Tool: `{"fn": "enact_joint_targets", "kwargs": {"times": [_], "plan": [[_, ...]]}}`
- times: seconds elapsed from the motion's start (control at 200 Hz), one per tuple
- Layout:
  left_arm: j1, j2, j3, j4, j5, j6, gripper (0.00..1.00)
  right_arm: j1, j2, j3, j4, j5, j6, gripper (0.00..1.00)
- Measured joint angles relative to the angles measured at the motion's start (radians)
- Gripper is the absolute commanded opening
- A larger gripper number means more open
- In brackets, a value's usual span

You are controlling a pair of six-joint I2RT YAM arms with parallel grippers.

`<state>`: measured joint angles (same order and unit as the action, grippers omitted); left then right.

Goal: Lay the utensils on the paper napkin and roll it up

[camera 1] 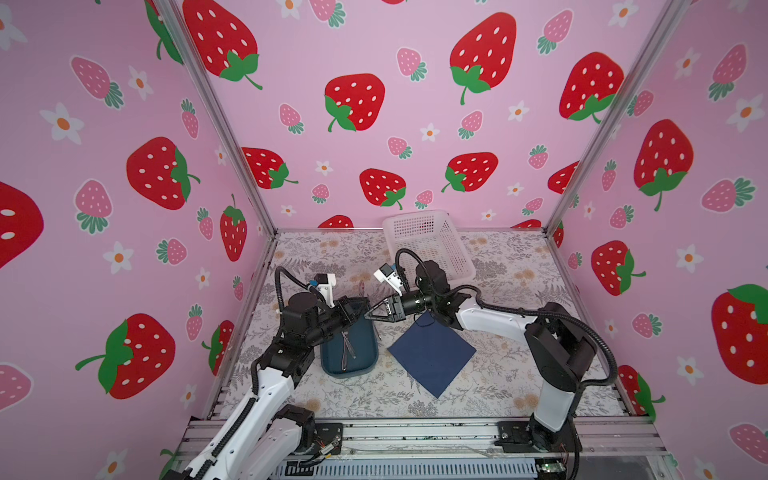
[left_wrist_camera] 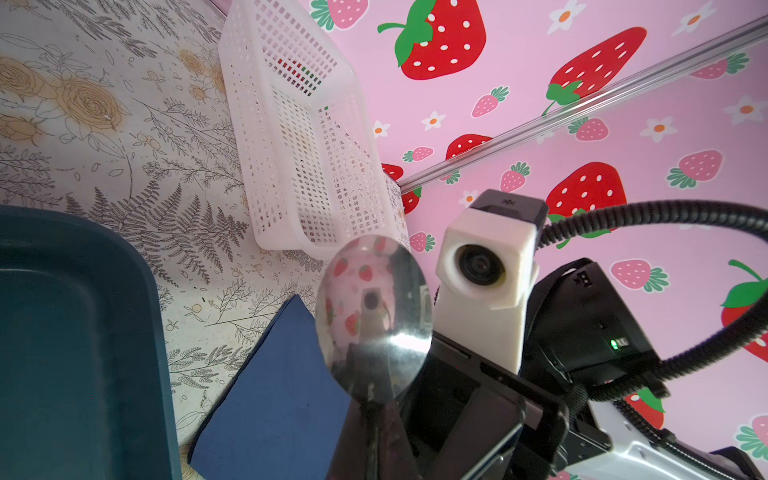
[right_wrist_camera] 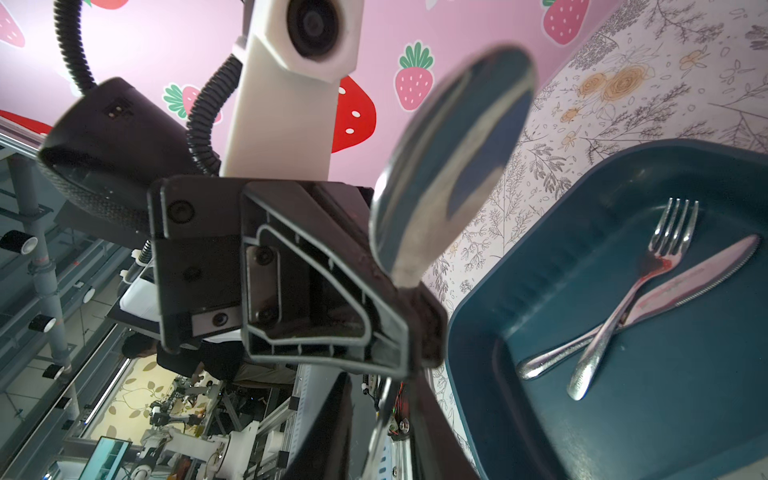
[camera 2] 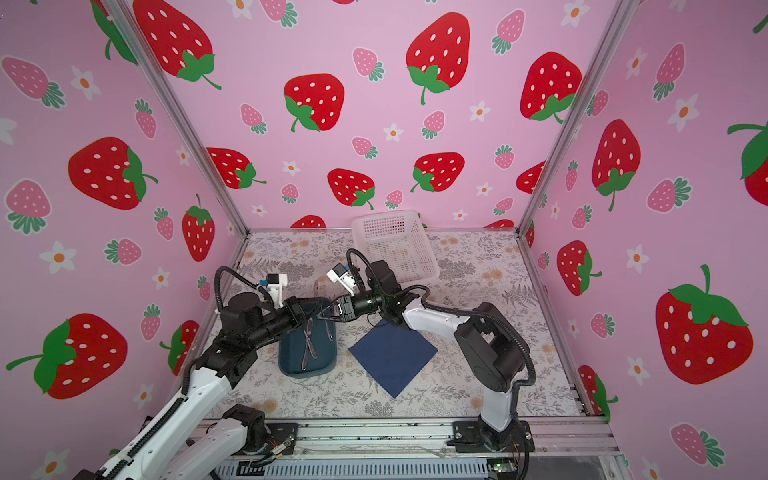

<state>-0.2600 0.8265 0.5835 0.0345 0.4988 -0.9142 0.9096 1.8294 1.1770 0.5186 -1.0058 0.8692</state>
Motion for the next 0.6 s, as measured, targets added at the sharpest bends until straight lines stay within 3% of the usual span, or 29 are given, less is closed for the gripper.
{"fn": "enact_joint_targets", "kwargs": {"times": [0.265,0.35,0.425,0.5,0.6], "plan": [[0.0,0.001,-0.002,-0.005,-0.01,0.033,0.0,-0.002,0.0,0.003,-0.035,0.03,0.009,0.01],[0.0,0.005,-0.002,-0.008,-0.012,0.037,0.0,-0.002,0.0,0.004,-0.05,0.037,0.005,0.0],[0.0,0.017,-0.002,-0.008,-0.011,0.039,0.11,-0.002,0.0,0.005,-0.069,0.048,-0.005,0.0],[0.0,0.031,-0.002,-0.008,-0.006,0.033,0.16,-0.002,0.0,0.006,-0.095,0.067,-0.029,0.0],[0.0,0.05,-0.002,-0.007,0.005,0.016,0.32,-0.001,-0.003,0.006,-0.134,0.097,-0.069,0.0]]}}
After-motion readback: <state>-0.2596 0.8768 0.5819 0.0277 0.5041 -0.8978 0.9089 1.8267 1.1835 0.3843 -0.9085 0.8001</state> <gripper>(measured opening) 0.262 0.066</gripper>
